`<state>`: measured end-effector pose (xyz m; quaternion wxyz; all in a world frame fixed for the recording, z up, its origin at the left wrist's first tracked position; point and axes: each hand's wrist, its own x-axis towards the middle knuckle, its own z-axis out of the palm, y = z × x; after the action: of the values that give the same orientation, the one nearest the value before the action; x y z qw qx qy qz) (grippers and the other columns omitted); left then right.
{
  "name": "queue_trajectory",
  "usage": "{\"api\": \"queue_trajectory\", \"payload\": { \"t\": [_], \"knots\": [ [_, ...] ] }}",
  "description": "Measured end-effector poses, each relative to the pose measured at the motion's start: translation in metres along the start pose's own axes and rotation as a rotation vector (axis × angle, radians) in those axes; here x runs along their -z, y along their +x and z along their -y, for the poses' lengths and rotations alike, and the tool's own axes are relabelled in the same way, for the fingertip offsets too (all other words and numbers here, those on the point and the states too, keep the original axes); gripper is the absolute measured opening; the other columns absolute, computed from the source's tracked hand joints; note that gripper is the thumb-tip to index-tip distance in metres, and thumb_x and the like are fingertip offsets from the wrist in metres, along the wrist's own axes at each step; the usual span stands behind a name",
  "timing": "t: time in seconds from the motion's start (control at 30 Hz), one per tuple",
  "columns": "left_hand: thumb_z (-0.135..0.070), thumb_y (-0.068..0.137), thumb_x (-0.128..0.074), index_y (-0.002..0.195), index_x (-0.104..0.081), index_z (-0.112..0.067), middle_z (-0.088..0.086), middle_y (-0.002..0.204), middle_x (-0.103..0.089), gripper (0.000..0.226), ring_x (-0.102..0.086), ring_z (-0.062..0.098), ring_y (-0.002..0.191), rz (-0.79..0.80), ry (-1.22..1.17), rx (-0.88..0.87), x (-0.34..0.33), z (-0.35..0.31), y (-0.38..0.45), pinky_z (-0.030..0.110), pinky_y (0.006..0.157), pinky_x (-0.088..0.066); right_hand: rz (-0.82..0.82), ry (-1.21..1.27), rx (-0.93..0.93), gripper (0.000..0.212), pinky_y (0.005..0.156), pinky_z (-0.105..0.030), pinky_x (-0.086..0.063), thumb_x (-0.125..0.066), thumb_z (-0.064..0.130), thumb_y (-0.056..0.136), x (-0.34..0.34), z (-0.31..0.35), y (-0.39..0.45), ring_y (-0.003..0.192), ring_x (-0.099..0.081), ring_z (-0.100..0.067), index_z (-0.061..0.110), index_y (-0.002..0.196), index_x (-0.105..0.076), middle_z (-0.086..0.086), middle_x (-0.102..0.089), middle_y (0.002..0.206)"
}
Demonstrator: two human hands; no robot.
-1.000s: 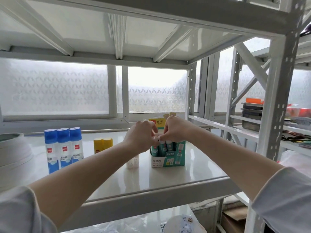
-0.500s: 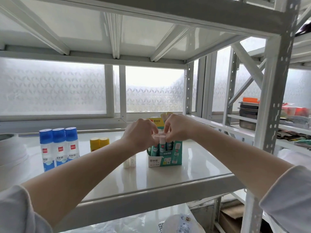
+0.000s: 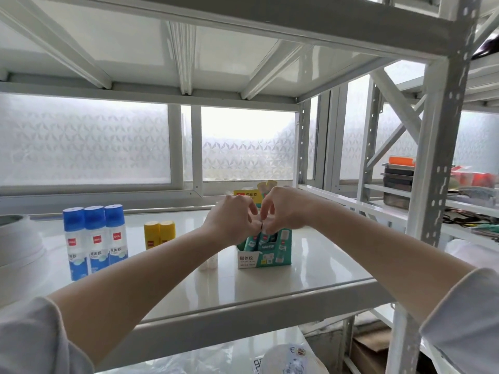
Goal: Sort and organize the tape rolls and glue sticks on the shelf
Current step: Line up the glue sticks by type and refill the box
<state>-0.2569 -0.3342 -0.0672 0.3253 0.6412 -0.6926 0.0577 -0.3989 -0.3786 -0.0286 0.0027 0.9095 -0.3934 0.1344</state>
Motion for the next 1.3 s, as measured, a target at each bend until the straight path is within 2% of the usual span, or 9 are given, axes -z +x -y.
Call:
{"api": "queue_trajectory", "payload": {
  "t": [0.07, 0.17, 0.23, 0.37, 0.43, 0.57, 0.77, 1.17, 1.3],
  "knots": [
    [-0.026, 0.079, -0.068, 0.109, -0.068, -0.012, 0.001, 0.092, -0.074, 0.033, -0.069, 0.013, 0.076, 0.013, -0.037, 0.000, 0.000, 0.004, 0.000, 0.033, 0.074, -0.059, -0.001, 0.002, 0.010, 0.028, 0.059, -0.021, -0.041, -0.078, 0.030, 0.075, -0.001, 0.000, 0.000, 0.091, -0.057, -0.015, 0.022, 0.101, -0.073, 0.007, -0.058, 0.099],
    [-0.025, 0.080, -0.072, 0.106, -0.071, -0.009, 0.002, 0.100, -0.073, 0.030, -0.068, 0.009, 0.078, 0.017, -0.080, -0.004, 0.004, 0.007, 0.001, 0.024, 0.069, -0.057, 0.002, 0.027, 0.018, 0.026, 0.067, -0.024, -0.047, -0.075, 0.028, 0.078, -0.001, 0.002, 0.002, 0.093, -0.059, -0.015, 0.022, 0.103, -0.073, 0.005, -0.065, 0.105],
    [-0.023, 0.078, -0.074, 0.100, -0.073, -0.010, 0.002, 0.096, -0.073, 0.025, -0.068, 0.009, 0.077, 0.030, -0.086, -0.003, 0.007, 0.009, 0.001, 0.025, 0.069, -0.059, 0.001, 0.043, 0.025, 0.023, 0.075, -0.027, -0.051, -0.074, 0.027, 0.079, -0.002, 0.004, 0.005, 0.094, -0.060, -0.014, 0.023, 0.102, -0.073, 0.006, -0.067, 0.104],
    [-0.023, 0.075, -0.077, 0.096, -0.075, -0.013, 0.002, 0.086, -0.073, 0.023, -0.070, 0.012, 0.072, 0.025, -0.101, 0.007, 0.009, 0.010, 0.000, 0.032, 0.069, -0.060, -0.023, 0.045, 0.045, 0.016, 0.065, -0.024, -0.052, -0.075, 0.029, 0.079, -0.005, 0.010, 0.012, 0.080, -0.068, -0.011, 0.023, 0.094, -0.076, 0.007, -0.072, 0.088],
    [-0.022, 0.074, -0.078, 0.097, -0.074, -0.012, 0.002, 0.084, -0.073, 0.025, -0.069, 0.011, 0.069, 0.022, -0.097, 0.004, 0.010, 0.011, 0.001, 0.028, 0.064, -0.059, -0.044, 0.039, 0.050, 0.018, 0.069, -0.027, -0.055, -0.073, 0.035, 0.079, -0.006, 0.010, 0.014, 0.078, -0.068, -0.012, 0.022, 0.092, -0.076, 0.007, -0.073, 0.083],
    [-0.020, 0.074, -0.079, 0.098, -0.073, -0.009, 0.001, 0.085, -0.074, 0.027, -0.065, 0.001, 0.062, 0.042, -0.115, 0.015, 0.008, 0.016, 0.001, 0.013, 0.052, -0.051, -0.081, -0.011, 0.067, 0.026, 0.077, -0.028, -0.055, -0.076, 0.028, 0.077, -0.008, 0.007, 0.013, 0.088, -0.062, -0.010, 0.017, 0.100, -0.072, 0.007, -0.068, 0.097],
    [-0.024, 0.074, -0.079, 0.102, -0.071, -0.008, 0.005, 0.094, -0.072, 0.034, -0.070, 0.015, 0.074, 0.009, -0.105, 0.003, 0.004, 0.014, 0.001, 0.030, 0.066, -0.061, -0.081, -0.020, 0.073, 0.031, 0.083, -0.032, -0.054, -0.074, 0.031, 0.078, -0.006, 0.007, 0.009, 0.090, -0.055, -0.009, 0.015, 0.105, -0.071, 0.005, -0.067, 0.100],
    [-0.030, 0.072, -0.080, 0.107, -0.069, -0.010, 0.006, 0.099, -0.071, 0.042, -0.069, 0.017, 0.078, 0.066, 0.014, 0.009, 0.014, 0.012, 0.000, 0.037, 0.074, -0.059, -0.046, -0.030, 0.036, 0.036, 0.077, -0.027, -0.052, -0.079, 0.023, 0.073, 0.003, 0.012, 0.005, 0.092, -0.060, -0.015, 0.015, 0.107, -0.068, 0.004, -0.065, 0.099],
    [-0.030, 0.072, -0.080, 0.107, -0.068, -0.010, 0.005, 0.102, -0.072, 0.042, -0.070, 0.017, 0.082, 0.081, 0.055, 0.003, 0.027, 0.007, -0.002, 0.037, 0.082, -0.057, -0.036, -0.042, 0.005, 0.035, 0.087, -0.035, -0.053, -0.080, 0.020, 0.072, 0.017, 0.015, 0.002, 0.093, -0.059, -0.017, 0.013, 0.104, -0.069, 0.002, -0.064, 0.098]
  ]
}}
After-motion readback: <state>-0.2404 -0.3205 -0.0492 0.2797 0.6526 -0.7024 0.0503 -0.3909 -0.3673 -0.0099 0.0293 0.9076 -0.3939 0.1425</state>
